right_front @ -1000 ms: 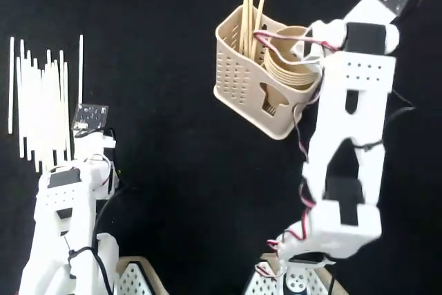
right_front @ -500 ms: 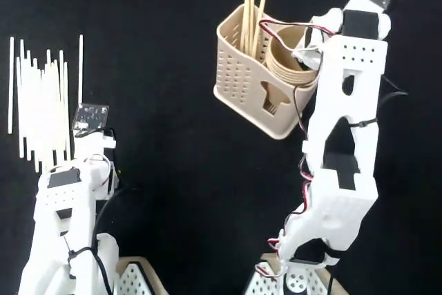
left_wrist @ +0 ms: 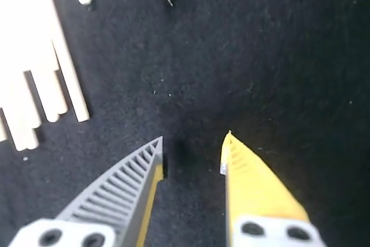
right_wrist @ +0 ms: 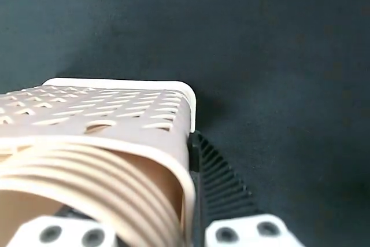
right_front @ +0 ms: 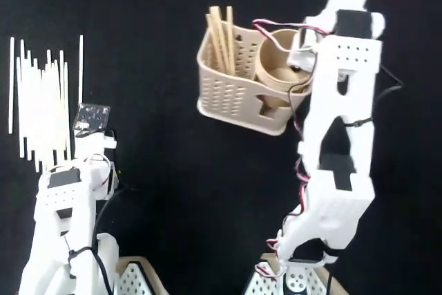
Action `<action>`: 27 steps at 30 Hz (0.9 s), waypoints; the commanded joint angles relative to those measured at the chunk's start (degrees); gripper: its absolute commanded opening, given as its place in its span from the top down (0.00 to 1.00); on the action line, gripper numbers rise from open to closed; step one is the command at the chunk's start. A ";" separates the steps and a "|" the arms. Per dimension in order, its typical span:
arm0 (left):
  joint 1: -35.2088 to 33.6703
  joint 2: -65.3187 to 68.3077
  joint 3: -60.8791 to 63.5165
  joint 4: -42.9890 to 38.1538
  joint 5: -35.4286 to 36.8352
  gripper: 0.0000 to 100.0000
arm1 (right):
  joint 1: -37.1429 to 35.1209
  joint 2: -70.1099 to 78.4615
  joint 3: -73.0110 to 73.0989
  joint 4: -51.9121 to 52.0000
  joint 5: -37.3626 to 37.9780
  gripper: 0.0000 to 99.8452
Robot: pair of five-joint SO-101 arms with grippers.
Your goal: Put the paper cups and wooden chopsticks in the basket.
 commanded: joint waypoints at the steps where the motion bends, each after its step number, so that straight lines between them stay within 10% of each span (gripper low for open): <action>1: -5.23 -2.02 -6.99 5.98 1.32 0.83 | -7.30 -9.89 -0.75 1.93 -1.41 0.99; 17: -12.53 -7.30 -20.09 16.00 1.23 0.83 | -13.36 -12.44 10.86 1.76 -1.49 0.99; 27: -12.44 13.89 -45.58 23.12 1.67 0.80 | -23.12 -7.25 11.03 1.85 4.22 0.99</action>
